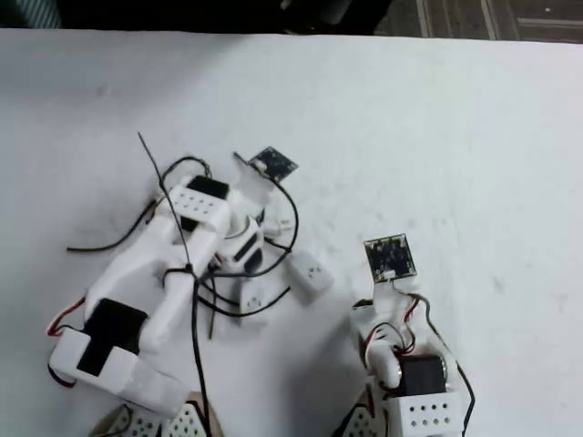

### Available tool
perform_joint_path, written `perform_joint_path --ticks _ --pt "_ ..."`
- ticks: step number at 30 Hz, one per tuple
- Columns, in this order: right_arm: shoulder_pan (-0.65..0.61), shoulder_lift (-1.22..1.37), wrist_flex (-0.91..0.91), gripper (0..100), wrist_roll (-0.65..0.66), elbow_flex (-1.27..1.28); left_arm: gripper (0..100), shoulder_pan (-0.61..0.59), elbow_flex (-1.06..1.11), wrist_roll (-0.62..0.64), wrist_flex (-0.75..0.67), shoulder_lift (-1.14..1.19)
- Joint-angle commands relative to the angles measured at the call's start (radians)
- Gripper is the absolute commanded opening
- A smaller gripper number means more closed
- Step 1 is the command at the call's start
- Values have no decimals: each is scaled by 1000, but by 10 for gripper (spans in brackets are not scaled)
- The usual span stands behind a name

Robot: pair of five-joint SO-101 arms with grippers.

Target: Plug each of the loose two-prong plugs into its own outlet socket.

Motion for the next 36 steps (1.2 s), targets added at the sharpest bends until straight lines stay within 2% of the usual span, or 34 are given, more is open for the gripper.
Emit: perform_joint_path --ticks 1,10,15,17,23,30,36 --pt "7 -8 -5 19 -2 -2 218 -38 0 -9 -23 -35" --pt "7 -8 -18 19 -2 2 202 -35 25 -8 -44 -35" --pt "7 -8 -18 19 -2 2 33 33 25 -15 -38 -42" --pt "7 -8 -18 19 -2 2 28 62 23 -15 -26 -45" --pt "8 -8 -18 19 -2 2 22 74 -75 -17 115 -68" --pt "8 -8 -18 19 -2 3 22 71 -104 -18 245 -315" --pt "8 -8 -18 19 -2 3 22 -2 -104 -110 399 -400"
